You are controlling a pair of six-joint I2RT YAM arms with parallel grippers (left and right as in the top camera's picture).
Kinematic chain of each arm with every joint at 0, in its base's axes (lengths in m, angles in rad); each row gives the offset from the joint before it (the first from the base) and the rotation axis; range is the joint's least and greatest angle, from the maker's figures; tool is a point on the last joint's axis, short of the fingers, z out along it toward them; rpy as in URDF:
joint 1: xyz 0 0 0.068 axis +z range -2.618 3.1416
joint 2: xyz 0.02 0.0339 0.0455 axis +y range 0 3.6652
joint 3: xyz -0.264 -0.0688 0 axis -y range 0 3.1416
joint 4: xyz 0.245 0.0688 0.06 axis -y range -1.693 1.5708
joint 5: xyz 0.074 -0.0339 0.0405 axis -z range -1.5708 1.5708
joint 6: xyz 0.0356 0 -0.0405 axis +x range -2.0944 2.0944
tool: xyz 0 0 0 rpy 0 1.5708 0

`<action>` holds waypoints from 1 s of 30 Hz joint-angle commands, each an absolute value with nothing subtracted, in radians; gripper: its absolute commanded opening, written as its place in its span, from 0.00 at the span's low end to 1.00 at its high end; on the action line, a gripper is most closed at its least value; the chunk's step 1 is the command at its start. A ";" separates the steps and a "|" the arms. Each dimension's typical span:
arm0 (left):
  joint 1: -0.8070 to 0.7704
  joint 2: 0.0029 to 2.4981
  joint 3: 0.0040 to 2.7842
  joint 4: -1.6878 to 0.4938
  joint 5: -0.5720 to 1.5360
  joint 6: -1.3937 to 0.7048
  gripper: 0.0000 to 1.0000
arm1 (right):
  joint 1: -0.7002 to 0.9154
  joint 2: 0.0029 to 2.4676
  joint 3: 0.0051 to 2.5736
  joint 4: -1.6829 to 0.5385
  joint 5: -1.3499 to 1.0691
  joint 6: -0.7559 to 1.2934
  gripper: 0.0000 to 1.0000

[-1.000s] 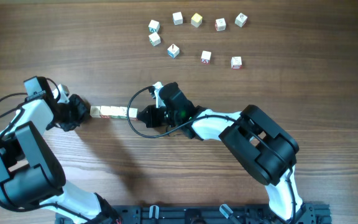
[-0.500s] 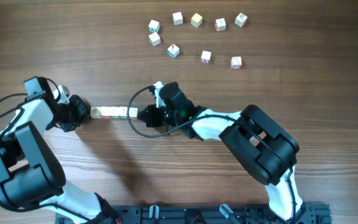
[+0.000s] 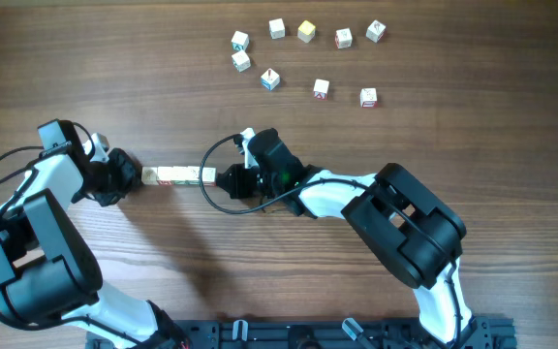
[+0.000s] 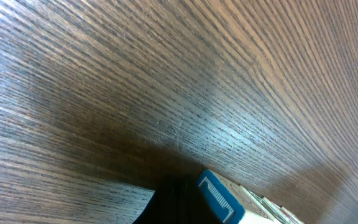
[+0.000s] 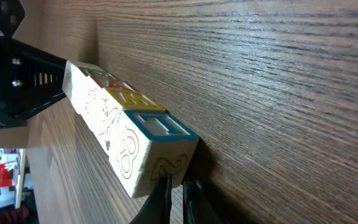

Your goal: Form a horizontal line

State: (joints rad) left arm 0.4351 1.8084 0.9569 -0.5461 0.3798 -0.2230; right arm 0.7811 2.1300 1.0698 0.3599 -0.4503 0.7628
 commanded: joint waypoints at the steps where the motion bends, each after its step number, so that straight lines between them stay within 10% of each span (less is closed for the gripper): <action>1: 0.434 1.845 0.933 -0.562 0.326 -0.218 0.04 | 0.783 2.152 1.066 0.352 -0.424 0.763 0.09; 30: 0.500 1.842 0.953 -0.574 0.041 -0.217 0.04 | 0.738 2.152 1.066 0.236 -0.327 0.845 0.05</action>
